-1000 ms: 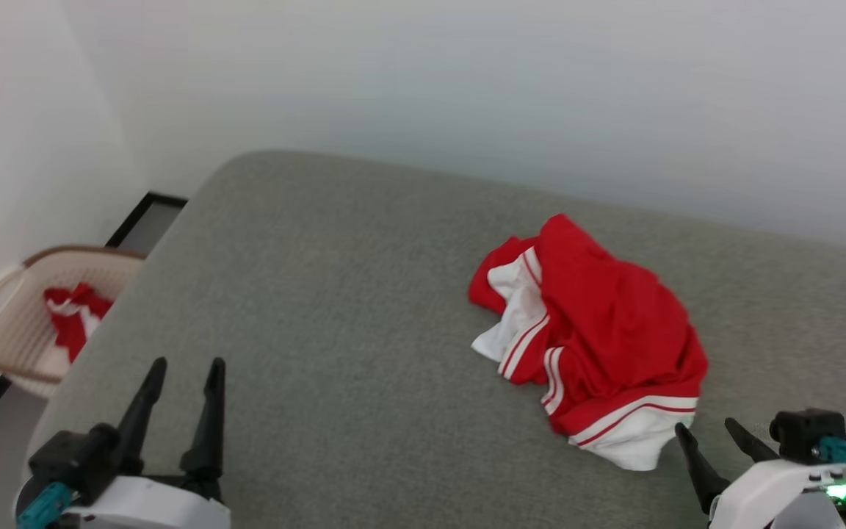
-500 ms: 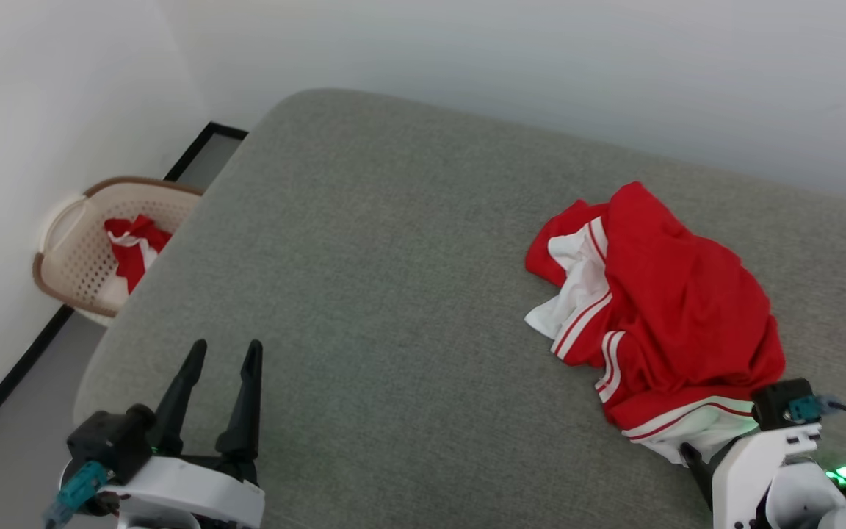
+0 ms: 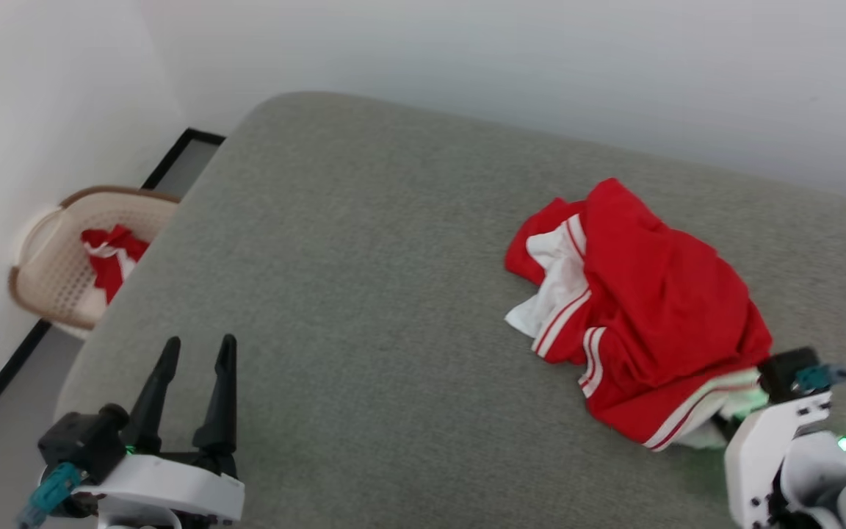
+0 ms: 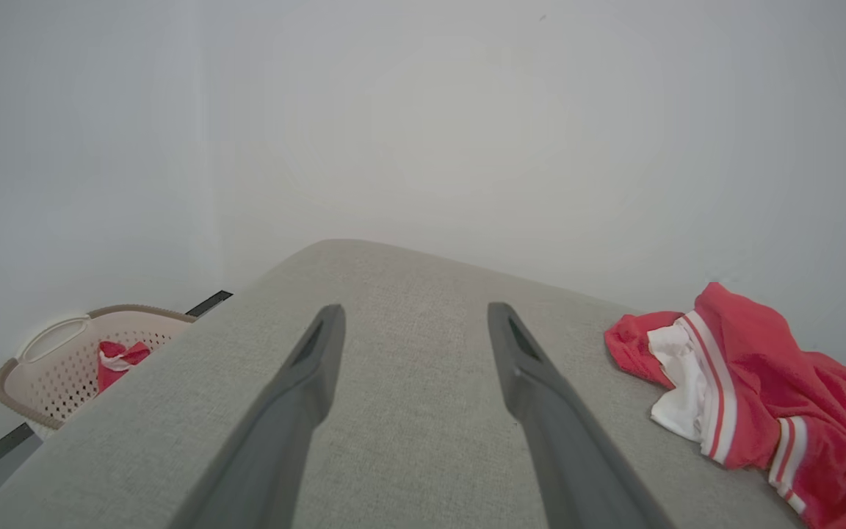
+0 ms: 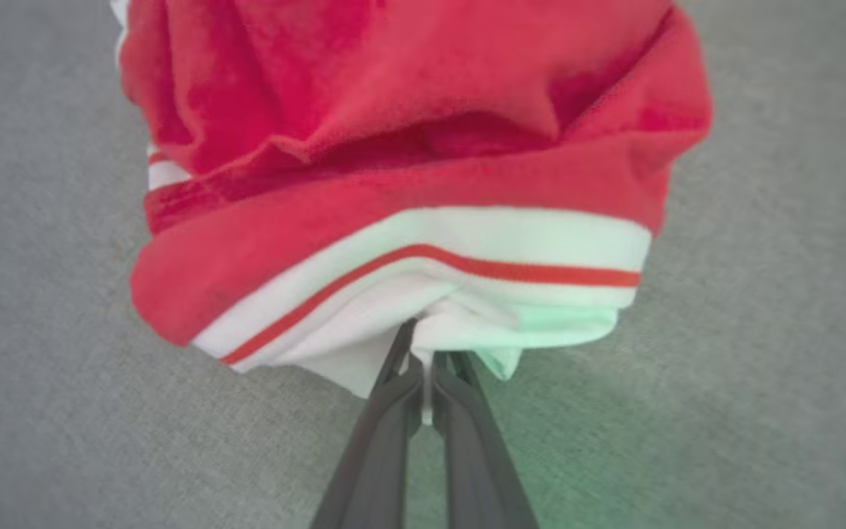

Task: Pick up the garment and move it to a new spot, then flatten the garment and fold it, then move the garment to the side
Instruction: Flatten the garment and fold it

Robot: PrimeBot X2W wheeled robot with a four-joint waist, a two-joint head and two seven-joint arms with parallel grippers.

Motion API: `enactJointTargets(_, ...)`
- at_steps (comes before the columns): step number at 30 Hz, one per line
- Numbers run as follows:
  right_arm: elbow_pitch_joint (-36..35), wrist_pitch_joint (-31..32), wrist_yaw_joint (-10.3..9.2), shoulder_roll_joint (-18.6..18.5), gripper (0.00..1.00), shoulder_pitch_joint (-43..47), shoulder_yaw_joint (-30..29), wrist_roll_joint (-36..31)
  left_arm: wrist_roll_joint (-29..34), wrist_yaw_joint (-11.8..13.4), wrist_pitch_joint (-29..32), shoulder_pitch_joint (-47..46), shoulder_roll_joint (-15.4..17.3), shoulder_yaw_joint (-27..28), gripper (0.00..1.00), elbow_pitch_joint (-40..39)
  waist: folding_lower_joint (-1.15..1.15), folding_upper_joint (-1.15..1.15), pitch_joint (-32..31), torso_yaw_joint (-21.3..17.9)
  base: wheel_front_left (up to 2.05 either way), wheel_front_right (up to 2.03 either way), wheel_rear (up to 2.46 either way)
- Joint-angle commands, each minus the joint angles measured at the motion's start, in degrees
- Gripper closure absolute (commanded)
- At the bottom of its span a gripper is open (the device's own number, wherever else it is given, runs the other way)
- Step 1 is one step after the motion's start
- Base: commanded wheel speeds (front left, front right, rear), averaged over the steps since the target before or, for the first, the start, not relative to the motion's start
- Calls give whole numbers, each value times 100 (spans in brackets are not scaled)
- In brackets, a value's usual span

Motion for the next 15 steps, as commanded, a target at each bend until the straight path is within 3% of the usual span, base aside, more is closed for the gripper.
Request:
enactJointTargets(1, -112, 24, -6, -69, 100, -69, -46, 12, 42, -35, -1, 47, -11, 55, 0, -24, 0, 0, -116, -189, 0, 0, 0)
enactJointTargets(15, -444, 243, -6, -770, 100, -135, -800, 40, 63, -118, -2, 183, 15, 247, 0, -60, 0, 0, -336, -843, 0, 0, 0)
